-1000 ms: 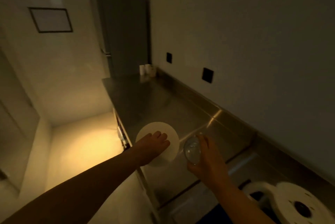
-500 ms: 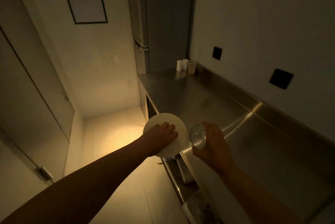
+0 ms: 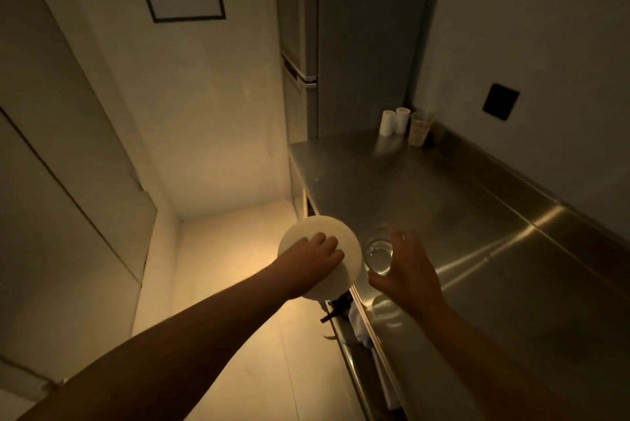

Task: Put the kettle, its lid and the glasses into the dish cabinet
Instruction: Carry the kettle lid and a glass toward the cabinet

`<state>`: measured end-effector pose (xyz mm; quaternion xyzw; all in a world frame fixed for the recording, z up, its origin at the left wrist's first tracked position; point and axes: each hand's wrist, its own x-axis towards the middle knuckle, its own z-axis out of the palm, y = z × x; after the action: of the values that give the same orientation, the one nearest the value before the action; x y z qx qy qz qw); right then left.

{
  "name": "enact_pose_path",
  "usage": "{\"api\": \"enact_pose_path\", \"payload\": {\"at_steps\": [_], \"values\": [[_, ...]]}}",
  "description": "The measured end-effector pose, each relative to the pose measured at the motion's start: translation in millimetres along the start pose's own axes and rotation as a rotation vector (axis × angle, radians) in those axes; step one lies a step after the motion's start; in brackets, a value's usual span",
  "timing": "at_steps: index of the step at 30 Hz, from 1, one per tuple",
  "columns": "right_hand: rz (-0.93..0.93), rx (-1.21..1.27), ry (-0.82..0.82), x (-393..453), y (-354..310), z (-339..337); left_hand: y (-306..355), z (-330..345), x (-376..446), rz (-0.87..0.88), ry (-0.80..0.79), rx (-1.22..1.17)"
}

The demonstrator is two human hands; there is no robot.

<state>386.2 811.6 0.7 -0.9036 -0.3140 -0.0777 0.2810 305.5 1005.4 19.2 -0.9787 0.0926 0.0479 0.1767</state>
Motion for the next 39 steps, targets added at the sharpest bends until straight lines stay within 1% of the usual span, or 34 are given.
{"api": "enact_pose_path", "payload": {"at_steps": [5, 11, 15, 21, 24, 27, 39], "values": [[0.031, 0.024, -0.054, 94, 8, 45, -69, 29, 54, -0.012, -0.044, -0.081], [0.07, 0.015, -0.077, 188, 13, 98, -151, 63, 122, 0.033, -0.043, -0.08], [0.175, -0.017, -0.05, 253, 16, 132, -209, 91, 178, 0.086, -0.037, -0.093], [0.344, -0.069, 0.003, 335, 28, 173, -279, 126, 261, 0.224, -0.055, -0.071], [0.409, -0.067, 0.032, 363, 39, 185, -299, 135, 296, 0.279, -0.071, -0.08], [0.466, -0.064, 0.027, 390, 53, 194, -312, 140, 327, 0.312, -0.074, -0.092], [0.535, -0.059, 0.029, 480, 121, 216, -328, 145, 430, 0.376, -0.149, -0.124]]}}
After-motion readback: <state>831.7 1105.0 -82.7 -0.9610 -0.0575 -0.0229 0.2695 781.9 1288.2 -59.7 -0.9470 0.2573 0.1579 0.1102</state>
